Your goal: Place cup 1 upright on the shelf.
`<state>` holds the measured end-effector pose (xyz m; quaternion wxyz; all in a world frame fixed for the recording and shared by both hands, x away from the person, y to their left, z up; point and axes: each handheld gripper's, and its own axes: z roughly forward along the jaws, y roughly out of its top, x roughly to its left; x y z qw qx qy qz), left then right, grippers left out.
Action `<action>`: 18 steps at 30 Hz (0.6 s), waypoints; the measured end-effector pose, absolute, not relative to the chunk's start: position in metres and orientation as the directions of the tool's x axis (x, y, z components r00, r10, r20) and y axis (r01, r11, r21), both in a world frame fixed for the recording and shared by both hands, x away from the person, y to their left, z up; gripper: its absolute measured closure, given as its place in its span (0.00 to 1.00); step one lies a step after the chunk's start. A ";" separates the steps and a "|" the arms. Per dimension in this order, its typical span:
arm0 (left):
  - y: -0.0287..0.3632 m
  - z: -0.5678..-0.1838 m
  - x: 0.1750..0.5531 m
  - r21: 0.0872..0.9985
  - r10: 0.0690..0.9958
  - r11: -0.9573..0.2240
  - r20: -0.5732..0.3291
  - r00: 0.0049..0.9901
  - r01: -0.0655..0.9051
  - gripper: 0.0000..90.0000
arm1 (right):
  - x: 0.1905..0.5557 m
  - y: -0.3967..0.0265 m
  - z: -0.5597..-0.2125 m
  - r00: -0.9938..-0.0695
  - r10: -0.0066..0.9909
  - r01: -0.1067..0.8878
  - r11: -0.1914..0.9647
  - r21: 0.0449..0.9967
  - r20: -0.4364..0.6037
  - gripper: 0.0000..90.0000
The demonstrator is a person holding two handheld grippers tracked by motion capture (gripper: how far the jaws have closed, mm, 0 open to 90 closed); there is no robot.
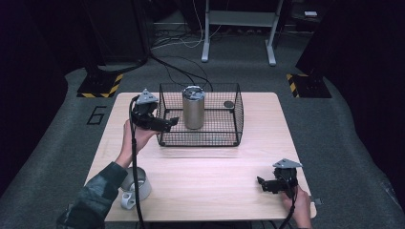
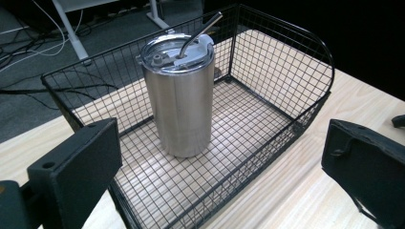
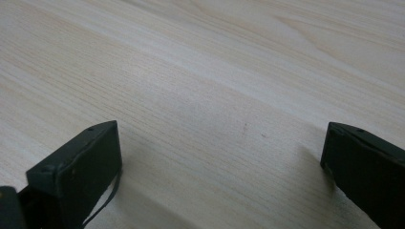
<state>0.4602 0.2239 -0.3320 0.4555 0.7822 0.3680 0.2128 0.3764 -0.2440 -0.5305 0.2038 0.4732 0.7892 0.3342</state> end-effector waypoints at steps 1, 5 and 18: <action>0.225 -0.333 0.458 0.870 0.770 -0.310 -0.007 0.638 0.384 0.00 | 0.376 -0.244 -0.530 -0.470 0.882 0.614 0.331 0.716 -0.005 0.00; 0.229 -0.337 0.449 0.870 0.769 -0.314 -0.002 0.640 0.379 0.00 | 0.376 -0.244 -0.530 -0.470 0.882 0.612 0.330 0.719 -0.004 0.00; 0.244 -0.350 0.413 0.872 0.773 -0.329 0.027 0.634 0.364 0.00 | 0.376 -0.244 -0.530 -0.470 0.882 0.615 0.332 0.716 -0.005 0.00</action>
